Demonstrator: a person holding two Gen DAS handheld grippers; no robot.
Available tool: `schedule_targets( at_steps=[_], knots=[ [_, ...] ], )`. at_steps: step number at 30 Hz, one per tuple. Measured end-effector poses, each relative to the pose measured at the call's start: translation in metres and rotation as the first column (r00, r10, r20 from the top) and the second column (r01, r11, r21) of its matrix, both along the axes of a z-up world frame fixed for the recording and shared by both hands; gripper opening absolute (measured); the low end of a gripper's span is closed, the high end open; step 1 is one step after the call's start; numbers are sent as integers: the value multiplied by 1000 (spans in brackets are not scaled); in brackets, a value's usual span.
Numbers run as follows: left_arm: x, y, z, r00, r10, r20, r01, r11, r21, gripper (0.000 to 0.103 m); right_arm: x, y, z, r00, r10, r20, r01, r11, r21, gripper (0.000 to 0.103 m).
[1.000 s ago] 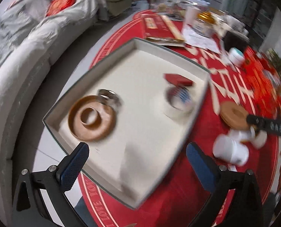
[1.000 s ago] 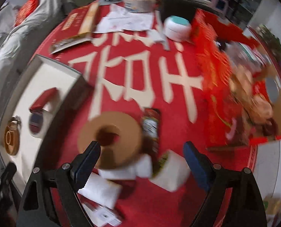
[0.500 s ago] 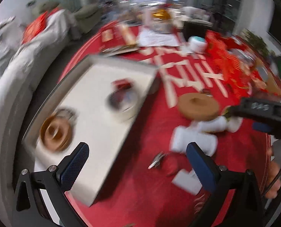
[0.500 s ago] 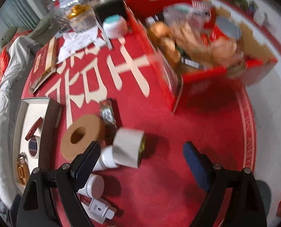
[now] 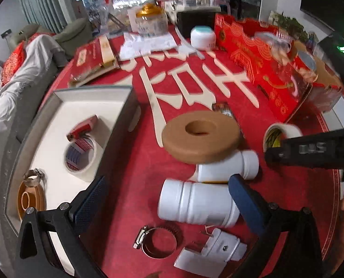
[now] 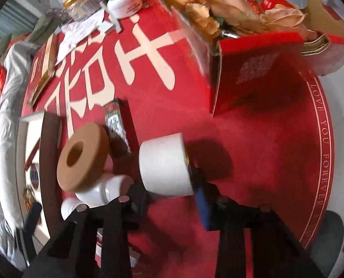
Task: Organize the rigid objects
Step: 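Grasp white pill bottle with left tool while right tool grasps white paper roll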
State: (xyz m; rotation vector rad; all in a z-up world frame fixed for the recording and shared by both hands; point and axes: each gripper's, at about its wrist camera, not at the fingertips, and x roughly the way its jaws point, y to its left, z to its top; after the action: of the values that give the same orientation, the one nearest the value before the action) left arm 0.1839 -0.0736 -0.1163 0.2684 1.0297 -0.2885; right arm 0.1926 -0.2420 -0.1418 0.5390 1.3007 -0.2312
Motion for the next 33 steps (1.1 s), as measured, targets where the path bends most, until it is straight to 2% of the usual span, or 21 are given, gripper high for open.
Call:
schedule_targets(
  at_steps=[5,7,11,13,15,19,21,22,23,26,29,31,33],
  knots=[
    [-6,5,4,999,34,-8,-34,997,-67,103,-15,-10,2,1000,4,1,-4,1000,8,34],
    [-6,0,-5,999,16,-36,-17,999,-28,103,-21,-13,3,1000,11,6,-11,1000,-1,34],
    [-12,-4,-20,997,-2,-75,0,1000,-16,103,-31,-19,9,1000,18,17,-18,1000,-3,34],
    [-15,-10,-30,995,-27,-92,29,999,21,103,-32,-20,11,999,25,24,-25,1000,-7,34],
    [-17,-9,-33,997,-23,-72,24,1000,16,103,-31,-18,8,999,42,15,-42,999,0,34],
    [-12,-7,-34,994,-19,-106,19,1000,0,103,-27,-14,5,998,65,25,-65,998,-8,34],
    [-11,-9,-32,995,-15,-101,17,1000,23,103,-22,-10,5,995,96,30,-95,995,-19,42],
    [-11,-10,-30,997,-14,-82,16,999,31,103,-20,-9,6,994,105,30,-105,994,-23,60],
    [-12,-11,-27,998,-14,-61,16,999,33,103,-20,-9,7,994,103,38,-102,994,-30,66],
    [-9,-11,-33,996,5,-90,-3,1000,19,103,-18,-6,14,991,112,78,-106,992,-72,66],
    [-3,-2,-36,990,46,-137,-53,998,-45,103,-7,1,10,988,141,60,-136,987,-90,66],
    [-1,-3,-36,989,43,-145,-49,998,-36,103,-2,2,6,989,139,45,-135,987,-89,66],
    [1,-4,-35,985,45,-165,-51,998,-29,103,1,3,2,990,133,40,-129,987,-93,60]
  ],
)
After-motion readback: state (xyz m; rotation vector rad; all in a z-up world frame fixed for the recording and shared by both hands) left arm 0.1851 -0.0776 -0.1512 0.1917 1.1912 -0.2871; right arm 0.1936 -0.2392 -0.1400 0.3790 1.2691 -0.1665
